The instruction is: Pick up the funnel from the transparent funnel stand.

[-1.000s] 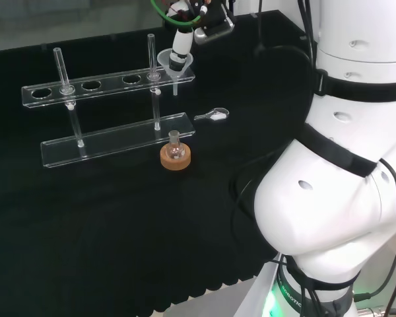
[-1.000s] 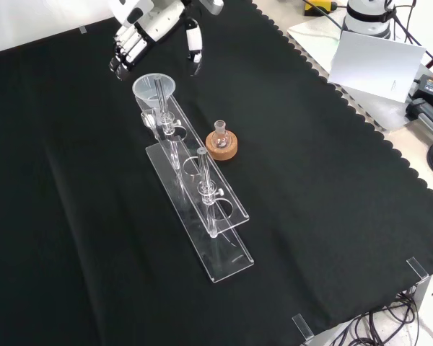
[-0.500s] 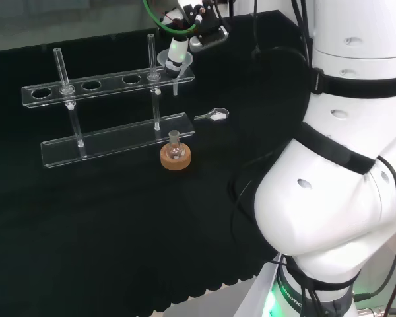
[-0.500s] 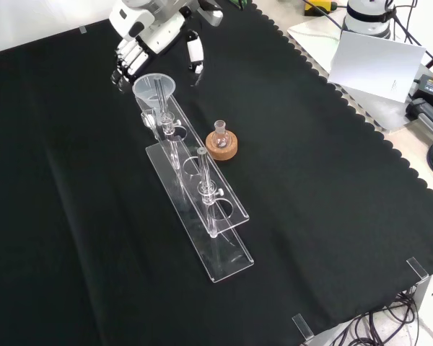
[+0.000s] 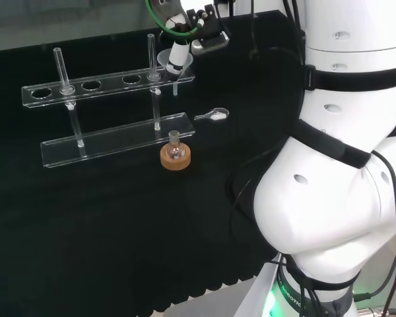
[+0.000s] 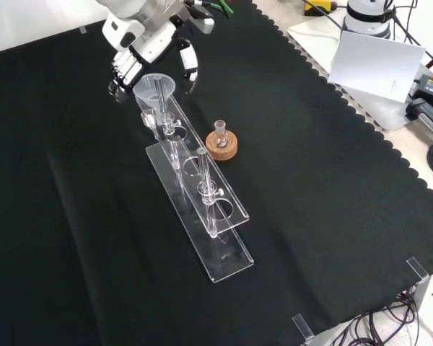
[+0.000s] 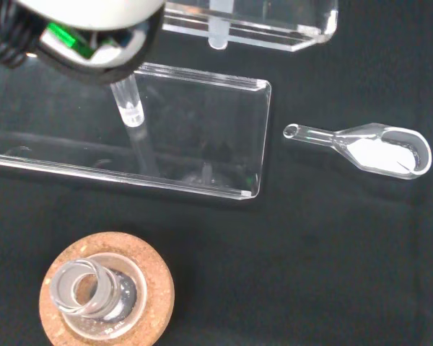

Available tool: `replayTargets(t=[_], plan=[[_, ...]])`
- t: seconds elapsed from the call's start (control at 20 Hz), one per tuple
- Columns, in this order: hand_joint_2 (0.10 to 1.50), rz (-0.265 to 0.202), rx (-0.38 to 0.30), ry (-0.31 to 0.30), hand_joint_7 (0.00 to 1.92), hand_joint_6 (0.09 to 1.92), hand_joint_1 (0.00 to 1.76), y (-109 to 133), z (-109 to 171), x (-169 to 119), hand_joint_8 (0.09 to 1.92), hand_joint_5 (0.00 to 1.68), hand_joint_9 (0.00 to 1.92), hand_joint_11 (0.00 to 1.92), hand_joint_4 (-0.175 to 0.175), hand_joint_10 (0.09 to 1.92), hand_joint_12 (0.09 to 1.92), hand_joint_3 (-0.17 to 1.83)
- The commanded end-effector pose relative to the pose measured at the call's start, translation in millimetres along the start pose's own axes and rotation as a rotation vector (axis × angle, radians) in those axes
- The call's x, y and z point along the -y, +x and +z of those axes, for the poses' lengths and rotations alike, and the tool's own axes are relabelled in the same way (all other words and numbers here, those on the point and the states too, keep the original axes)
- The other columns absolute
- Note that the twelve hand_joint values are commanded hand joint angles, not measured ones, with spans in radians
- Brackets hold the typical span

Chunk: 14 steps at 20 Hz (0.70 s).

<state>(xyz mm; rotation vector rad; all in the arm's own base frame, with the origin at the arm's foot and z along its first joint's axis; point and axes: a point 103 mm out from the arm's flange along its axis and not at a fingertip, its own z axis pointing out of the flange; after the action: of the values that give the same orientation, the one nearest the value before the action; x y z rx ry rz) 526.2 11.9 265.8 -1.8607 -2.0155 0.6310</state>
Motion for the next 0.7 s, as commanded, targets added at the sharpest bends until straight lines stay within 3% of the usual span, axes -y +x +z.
replayTargets(t=[0.05,0.35,0.45,0.6,0.7], plan=[[0.51,-0.012,-0.024,0.0,0.02,0.09,0.9,-13.4,4.3,-0.4,0.09,0.02,0.08,0.11,0.0,0.91,1.55,0.61],[0.5,-0.016,0.003,0.007,0.05,0.09,0.9,16.5,4.7,-4.7,0.09,0.04,0.17,0.12,0.003,0.9,1.55,0.63],[0.5,-0.021,0.007,-0.015,0.07,0.09,0.89,6.0,6.4,-1.2,0.09,0.06,0.2,0.12,0.003,0.88,1.55,0.64],[0.5,-0.03,0.019,-0.024,0.08,0.09,0.89,17.3,8.3,-7.2,0.09,0.07,0.22,0.12,0.002,0.86,1.55,0.64],[0.5,-0.011,0.047,-0.023,0.06,0.09,0.89,15.3,6.6,-8.4,0.16,0.1,0.29,0.13,-0.001,0.81,1.54,0.64]])
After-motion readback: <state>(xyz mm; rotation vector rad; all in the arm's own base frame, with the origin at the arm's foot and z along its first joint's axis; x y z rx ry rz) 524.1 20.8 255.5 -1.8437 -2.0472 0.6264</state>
